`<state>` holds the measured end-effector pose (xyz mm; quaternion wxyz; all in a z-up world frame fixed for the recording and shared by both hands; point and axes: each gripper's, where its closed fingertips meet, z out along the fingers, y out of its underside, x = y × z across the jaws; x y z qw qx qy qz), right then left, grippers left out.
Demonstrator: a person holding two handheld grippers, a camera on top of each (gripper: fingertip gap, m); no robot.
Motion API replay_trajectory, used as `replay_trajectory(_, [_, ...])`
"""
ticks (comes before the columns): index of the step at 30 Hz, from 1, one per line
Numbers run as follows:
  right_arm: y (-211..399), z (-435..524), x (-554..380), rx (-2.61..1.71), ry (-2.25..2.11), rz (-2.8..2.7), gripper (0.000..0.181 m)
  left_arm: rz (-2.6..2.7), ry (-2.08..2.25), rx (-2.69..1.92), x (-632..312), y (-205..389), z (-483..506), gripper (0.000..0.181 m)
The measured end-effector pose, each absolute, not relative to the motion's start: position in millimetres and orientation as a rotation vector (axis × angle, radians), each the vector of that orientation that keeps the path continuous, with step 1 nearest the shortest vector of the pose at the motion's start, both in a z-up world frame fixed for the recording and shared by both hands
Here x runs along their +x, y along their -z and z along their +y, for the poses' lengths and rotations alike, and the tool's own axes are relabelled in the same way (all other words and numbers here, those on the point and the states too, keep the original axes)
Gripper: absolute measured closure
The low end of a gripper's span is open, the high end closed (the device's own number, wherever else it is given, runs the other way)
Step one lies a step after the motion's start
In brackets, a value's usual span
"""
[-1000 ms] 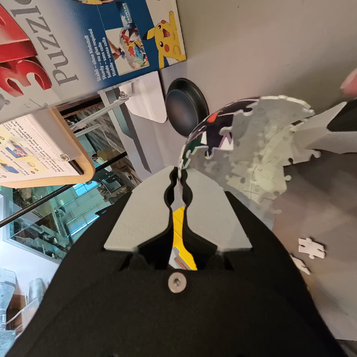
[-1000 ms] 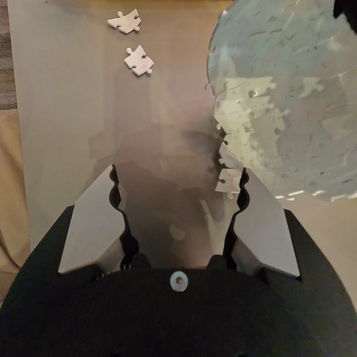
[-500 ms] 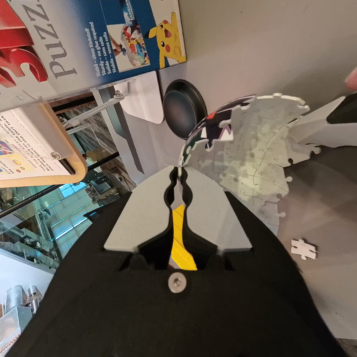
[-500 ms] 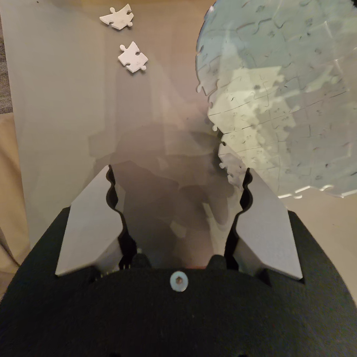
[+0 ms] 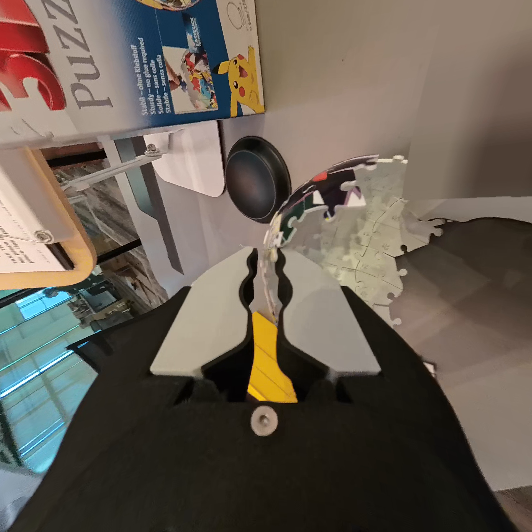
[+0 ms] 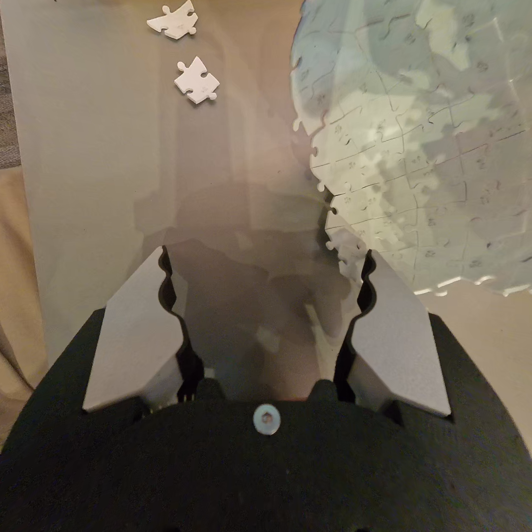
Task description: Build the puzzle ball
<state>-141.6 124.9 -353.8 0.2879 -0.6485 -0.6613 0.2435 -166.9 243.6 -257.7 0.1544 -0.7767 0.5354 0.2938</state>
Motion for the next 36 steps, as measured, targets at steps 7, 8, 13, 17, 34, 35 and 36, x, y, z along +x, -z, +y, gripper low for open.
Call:
replay_trajectory(7, [354.3, 125.1, -141.4, -1.739, -0.653, -1.765, 0.052, 1.476, -0.713, -2.275, -165.0, 249.1, 242.4, 0.148])
replay_trajectory(8, [354.3, 125.2, -141.4, -1.741, -0.653, -1.765, 0.051, 1.473, -0.705, -2.277, -165.5, 248.2, 242.2, 0.146])
replay_trajectory(13, [354.8, 125.2, -141.1, -1.748, -0.654, -1.764, 0.052, 1.444, -0.66, -2.293, -165.7, 242.4, 239.8, 0.138])
replay_trajectory(17, [355.4, 125.6, -140.6, -1.759, -0.656, -1.761, 0.051, 1.406, -0.579, -2.309, -163.5, 236.5, 236.0, 0.132])
replay_trajectory(34, [356.6, 125.2, -138.7, -1.775, -0.661, -1.764, 0.051, 1.106, -0.205, -2.304, -174.5, 190.7, 203.8, 0.126])
replay_trajectory(35, [356.6, 125.0, -138.5, -1.775, -0.662, -1.765, 0.051, 1.076, -0.172, -2.295, -175.0, 186.8, 201.3, 0.127])
replay_trajectory(36, [356.7, 124.8, -138.2, -1.774, -0.662, -1.767, 0.051, 1.041, -0.145, -2.285, -176.2, 182.8, 198.7, 0.127])
